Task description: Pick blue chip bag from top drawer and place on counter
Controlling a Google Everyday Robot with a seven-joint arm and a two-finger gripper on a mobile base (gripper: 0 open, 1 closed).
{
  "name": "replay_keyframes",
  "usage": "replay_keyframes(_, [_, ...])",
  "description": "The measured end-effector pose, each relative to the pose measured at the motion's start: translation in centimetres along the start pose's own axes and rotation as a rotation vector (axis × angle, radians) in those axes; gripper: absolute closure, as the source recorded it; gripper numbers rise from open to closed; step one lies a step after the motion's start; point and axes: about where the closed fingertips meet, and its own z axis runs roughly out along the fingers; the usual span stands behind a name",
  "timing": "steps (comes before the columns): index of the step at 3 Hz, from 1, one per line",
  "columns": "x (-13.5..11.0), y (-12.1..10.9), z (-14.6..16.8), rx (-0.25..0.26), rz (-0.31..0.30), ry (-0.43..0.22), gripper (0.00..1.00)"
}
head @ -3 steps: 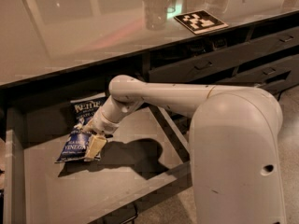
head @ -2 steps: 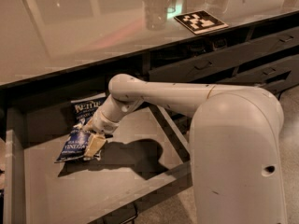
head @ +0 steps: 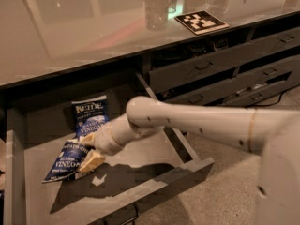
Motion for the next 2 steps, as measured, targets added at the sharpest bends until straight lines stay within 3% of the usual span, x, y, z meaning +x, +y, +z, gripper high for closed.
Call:
replay_keyframes(1, [-1.1,3.3,-0.2,0.071,-0.037,-0.148,1.0])
replay_keyframes(2, [-4.8,7.7,-2.6,0.106,-0.162,-0.263,1.0])
